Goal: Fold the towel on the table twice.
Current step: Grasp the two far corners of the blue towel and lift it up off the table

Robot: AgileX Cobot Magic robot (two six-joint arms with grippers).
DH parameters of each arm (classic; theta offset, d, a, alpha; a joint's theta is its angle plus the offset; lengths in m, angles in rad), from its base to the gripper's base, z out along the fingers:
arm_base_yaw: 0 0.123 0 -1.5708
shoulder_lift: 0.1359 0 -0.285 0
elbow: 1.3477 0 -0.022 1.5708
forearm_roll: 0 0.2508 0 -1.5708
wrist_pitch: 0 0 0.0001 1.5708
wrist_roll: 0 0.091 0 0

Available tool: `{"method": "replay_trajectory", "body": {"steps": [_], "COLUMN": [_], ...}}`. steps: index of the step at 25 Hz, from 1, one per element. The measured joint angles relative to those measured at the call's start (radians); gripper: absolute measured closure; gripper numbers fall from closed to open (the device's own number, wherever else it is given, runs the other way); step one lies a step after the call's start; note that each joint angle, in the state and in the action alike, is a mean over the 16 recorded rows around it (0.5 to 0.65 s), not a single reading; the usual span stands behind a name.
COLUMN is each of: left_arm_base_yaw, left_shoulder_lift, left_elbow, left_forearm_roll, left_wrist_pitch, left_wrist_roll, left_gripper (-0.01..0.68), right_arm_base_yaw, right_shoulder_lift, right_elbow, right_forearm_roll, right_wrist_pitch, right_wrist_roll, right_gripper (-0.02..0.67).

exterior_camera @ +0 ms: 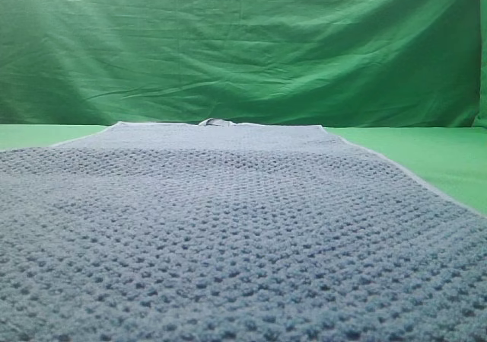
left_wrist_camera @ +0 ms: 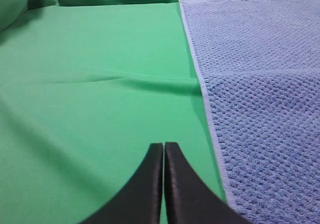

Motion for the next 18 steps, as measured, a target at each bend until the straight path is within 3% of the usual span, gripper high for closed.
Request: {"method": "replay_trajectory", "body": {"steps": [18], "left_arm_base_yaw": [0.0], "left_shoulder_lift": [0.0], "left_elbow": [0.0], "left_forearm_roll": [0.0], "left_wrist_pitch": [0.0], "left_wrist_roll": [0.0], "left_gripper": [0.673], "right_arm_base_yaw": [0.0], "right_shoulder_lift": [0.0], "right_elbow": [0.0], "right_forearm_roll": [0.0], "right_wrist_pitch": [0.0], "right_wrist_roll": [0.0], "right_gripper": [0.649]}}
